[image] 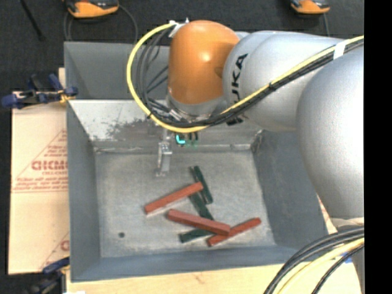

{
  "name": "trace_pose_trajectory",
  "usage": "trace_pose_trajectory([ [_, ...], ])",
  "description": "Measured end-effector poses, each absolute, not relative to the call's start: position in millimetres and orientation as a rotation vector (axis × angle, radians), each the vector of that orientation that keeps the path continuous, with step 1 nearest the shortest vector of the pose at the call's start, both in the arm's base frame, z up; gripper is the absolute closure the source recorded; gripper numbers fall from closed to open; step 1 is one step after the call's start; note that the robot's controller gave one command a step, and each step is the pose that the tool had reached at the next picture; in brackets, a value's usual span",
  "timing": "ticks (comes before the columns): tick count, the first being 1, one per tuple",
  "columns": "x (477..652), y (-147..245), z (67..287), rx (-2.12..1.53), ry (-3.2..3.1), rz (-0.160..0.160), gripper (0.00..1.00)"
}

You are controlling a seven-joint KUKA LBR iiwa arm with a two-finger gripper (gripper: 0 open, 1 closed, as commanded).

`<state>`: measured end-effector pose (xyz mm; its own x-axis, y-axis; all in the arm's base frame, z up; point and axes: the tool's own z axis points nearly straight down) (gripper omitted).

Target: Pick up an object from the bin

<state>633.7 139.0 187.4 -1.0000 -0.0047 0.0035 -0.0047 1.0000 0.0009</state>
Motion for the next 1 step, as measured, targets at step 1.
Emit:
trace_pose_trajectory([
  [1,611.4,89.4,70.9,0.389,-3.109,-0.004,0.00],
])
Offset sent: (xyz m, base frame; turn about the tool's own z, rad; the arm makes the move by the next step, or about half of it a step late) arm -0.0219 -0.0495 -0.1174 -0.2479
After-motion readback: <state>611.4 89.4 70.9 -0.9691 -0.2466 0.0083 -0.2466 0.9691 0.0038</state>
